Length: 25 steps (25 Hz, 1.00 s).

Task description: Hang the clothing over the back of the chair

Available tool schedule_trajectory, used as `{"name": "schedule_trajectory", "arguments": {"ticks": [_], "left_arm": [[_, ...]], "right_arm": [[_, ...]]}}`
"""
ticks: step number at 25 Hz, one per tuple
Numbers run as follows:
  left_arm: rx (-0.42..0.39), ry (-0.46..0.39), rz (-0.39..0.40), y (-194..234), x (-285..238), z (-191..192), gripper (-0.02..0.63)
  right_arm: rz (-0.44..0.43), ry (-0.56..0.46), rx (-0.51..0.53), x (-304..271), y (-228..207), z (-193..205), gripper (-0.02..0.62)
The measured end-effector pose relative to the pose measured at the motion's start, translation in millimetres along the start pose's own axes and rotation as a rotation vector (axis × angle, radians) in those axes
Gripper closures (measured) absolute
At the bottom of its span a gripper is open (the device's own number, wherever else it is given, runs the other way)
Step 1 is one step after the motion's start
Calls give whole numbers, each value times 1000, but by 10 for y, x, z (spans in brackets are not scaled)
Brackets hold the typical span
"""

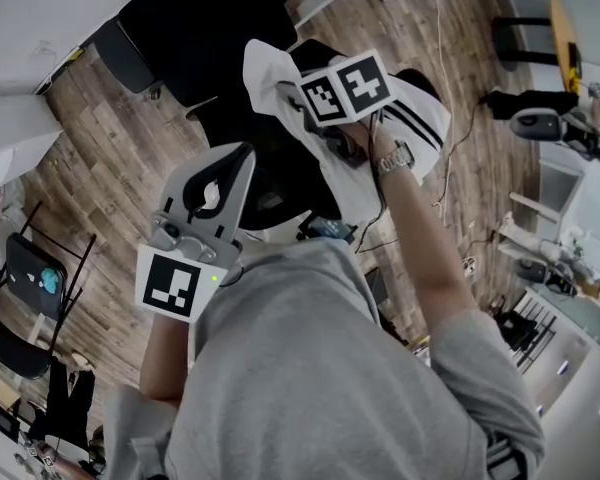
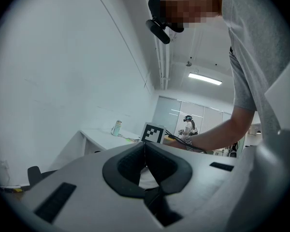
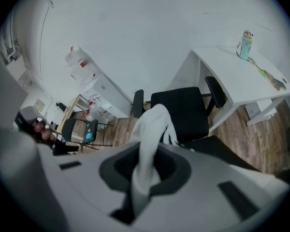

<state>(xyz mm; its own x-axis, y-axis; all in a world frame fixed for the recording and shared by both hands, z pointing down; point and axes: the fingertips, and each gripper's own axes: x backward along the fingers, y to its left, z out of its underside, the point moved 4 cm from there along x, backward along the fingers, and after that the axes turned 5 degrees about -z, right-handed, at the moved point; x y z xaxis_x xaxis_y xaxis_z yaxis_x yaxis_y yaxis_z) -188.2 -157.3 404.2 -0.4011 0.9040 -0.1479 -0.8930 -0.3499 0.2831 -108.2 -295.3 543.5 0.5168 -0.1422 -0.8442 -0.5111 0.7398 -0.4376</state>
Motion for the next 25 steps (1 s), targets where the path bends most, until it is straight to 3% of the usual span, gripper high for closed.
{"name": "schedule_trajectory", "arguments": {"ticks": [8, 20, 25], "left_arm": [[5, -2, 0, -29, 22, 8, 571], [12, 2, -24, 10, 90, 39, 571], [5, -3, -34, 4, 134, 33, 571]], "right_arm": [[15, 97, -4, -101, -25, 74, 540], [20, 144, -18, -178, -77, 59, 357], [28, 110, -15, -153, -81, 12, 305]]}}
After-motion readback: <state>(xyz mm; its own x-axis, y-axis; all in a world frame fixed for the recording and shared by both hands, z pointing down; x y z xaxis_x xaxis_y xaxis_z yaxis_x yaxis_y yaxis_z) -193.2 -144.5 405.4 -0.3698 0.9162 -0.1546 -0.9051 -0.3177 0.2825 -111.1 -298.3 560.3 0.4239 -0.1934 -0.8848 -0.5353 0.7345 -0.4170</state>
